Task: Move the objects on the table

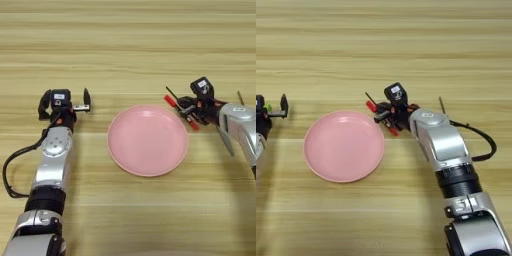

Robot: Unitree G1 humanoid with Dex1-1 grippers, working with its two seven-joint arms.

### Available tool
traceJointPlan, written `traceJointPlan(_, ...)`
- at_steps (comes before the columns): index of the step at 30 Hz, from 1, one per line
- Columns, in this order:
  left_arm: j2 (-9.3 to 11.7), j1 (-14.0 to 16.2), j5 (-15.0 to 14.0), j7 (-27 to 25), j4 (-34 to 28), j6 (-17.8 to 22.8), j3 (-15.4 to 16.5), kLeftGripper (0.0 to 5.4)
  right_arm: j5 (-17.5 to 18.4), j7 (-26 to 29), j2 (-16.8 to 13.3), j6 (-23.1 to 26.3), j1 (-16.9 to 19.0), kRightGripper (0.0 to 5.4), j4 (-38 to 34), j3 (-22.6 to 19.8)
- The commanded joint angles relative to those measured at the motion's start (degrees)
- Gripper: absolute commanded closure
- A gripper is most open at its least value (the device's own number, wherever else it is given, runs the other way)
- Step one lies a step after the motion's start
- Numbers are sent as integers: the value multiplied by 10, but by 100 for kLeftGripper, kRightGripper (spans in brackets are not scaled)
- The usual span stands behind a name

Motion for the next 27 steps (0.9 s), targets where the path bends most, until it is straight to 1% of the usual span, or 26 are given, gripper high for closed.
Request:
traceJointPlan(1, 1, -5, 3, 2, 2, 1, -1, 0, 0, -5, -10, -17, -13, 540, 27, -11)
traceJointPlan(7, 2, -6, 3, 1, 3, 1, -1, 0, -6, -11, -13, -50, -20, 540, 86, -11)
traceJointPlan(10, 2, -6, 3, 1, 3, 1, -1, 0, -6, -10, -12, -59, -20, 540, 106, -10)
traceJointPlan(16, 2, -7, 3, 1, 3, 1, -1, 0, -8, -9, -11, -74, -20, 540, 131, -7)
traceJointPlan(26, 2, -5, 3, 1, 1, 1, -1, 0, -9, -9, -10, -81, -18, 540, 140, -3)
traceJointPlan(27, 2, -5, 3, 1, 1, 1, -1, 0, -9, -9, -10, -81, -18, 522, 140, -3)
